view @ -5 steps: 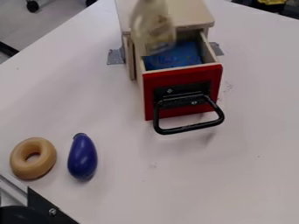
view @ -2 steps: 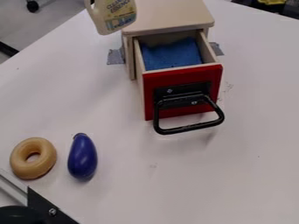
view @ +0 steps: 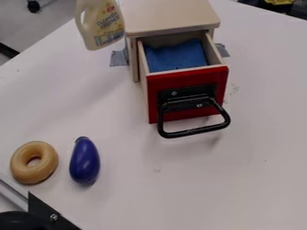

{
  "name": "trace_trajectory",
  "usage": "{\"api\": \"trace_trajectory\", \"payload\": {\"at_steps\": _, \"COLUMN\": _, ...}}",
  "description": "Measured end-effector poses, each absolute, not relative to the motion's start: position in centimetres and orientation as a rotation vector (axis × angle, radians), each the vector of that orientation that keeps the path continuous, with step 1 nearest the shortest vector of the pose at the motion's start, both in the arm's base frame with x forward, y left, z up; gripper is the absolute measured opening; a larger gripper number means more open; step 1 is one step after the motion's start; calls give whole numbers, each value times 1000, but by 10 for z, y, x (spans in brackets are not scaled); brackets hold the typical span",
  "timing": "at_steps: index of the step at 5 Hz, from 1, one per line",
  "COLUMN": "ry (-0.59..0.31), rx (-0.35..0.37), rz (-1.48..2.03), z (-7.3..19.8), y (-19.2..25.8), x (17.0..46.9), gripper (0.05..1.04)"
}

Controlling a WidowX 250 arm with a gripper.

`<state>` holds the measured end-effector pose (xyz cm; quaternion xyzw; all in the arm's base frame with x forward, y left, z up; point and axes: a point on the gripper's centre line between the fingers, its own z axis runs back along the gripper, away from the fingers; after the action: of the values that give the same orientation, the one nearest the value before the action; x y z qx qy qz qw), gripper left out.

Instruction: Take the thing out of the drawer and put it on the left side of the table

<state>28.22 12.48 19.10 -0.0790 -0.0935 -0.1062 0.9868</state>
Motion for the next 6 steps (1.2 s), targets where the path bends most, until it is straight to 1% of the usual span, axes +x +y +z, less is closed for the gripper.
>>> {"api": "trace_trajectory", "payload": {"at_steps": 1, "ry": -166, "rx": -155, "rz": -144, "z": 170, "y": 138, "x": 286, "gripper": 291}}
{"api": "trace_trajectory", "payload": {"at_steps": 2, "ry": -145, "rx": -166, "rz": -63, "z": 155, "y": 153, "x": 285, "gripper": 291}}
{"api": "trace_trajectory", "payload": {"at_steps": 3, "ry": -126, "rx": -177, "rz": -3, "z": 137, "y": 164, "x": 278, "gripper": 291}}
{"api": "trace_trajectory", "payload": {"at_steps": 4, "ry": -112, "rx": -174, "rz": 36, "z": 130, "y": 169, "x": 271, "gripper": 291}}
{"api": "trace_trajectory", "payload": {"at_steps": 5, "ry": -79, "rx": -195, "rz": 69, "z": 110, "y": 169, "x": 260, "gripper": 291}}
{"api": "trace_trajectory", "payload": {"at_steps": 6, "ry": -62, "rx": -206, "rz": 98, "z": 99, "y": 171, "x": 251, "gripper": 291}}
